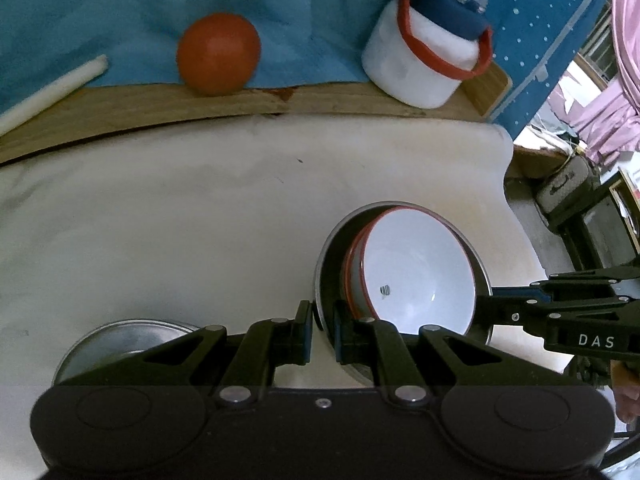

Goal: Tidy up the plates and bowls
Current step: 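Lift the nested bowl stack with both grippers and carry it over the steel plates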

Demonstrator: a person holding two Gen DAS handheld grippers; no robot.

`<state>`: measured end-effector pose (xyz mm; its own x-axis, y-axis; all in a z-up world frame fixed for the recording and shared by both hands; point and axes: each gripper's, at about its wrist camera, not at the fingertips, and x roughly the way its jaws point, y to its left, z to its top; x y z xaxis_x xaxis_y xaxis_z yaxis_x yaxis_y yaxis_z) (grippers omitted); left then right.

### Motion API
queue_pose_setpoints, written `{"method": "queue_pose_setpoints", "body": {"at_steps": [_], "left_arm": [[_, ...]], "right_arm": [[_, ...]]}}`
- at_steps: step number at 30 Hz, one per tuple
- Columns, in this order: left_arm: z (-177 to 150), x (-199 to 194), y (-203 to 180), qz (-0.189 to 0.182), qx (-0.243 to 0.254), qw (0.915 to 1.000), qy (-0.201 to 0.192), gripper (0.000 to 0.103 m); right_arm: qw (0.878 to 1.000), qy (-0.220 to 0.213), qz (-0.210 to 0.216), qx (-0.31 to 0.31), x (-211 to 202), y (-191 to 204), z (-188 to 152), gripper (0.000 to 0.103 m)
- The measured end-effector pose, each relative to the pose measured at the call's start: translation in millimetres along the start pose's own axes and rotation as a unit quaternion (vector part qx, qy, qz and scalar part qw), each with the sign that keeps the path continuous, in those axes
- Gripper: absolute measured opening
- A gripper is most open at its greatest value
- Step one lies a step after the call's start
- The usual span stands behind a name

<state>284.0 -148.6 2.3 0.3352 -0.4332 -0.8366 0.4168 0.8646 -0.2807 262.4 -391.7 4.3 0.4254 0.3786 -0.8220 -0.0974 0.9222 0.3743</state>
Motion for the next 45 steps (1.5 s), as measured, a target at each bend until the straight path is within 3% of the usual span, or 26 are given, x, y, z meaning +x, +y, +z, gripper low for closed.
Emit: {"method": "queue_pose_setpoints", "body": {"at_steps": [25, 45], "left_arm": [[-10, -51, 47, 0.052, -0.079, 0.9942, -0.051, 0.010], [-48, -86, 93, 0.101, -0.165, 0.9789, -0.066, 0.010]], "right_arm": [[0.996, 0.009, 0.047, -0.080, 24, 54, 34, 0.019], [0.981, 0.052, 0.092, -0.162, 54, 114, 43, 0.019]]}}
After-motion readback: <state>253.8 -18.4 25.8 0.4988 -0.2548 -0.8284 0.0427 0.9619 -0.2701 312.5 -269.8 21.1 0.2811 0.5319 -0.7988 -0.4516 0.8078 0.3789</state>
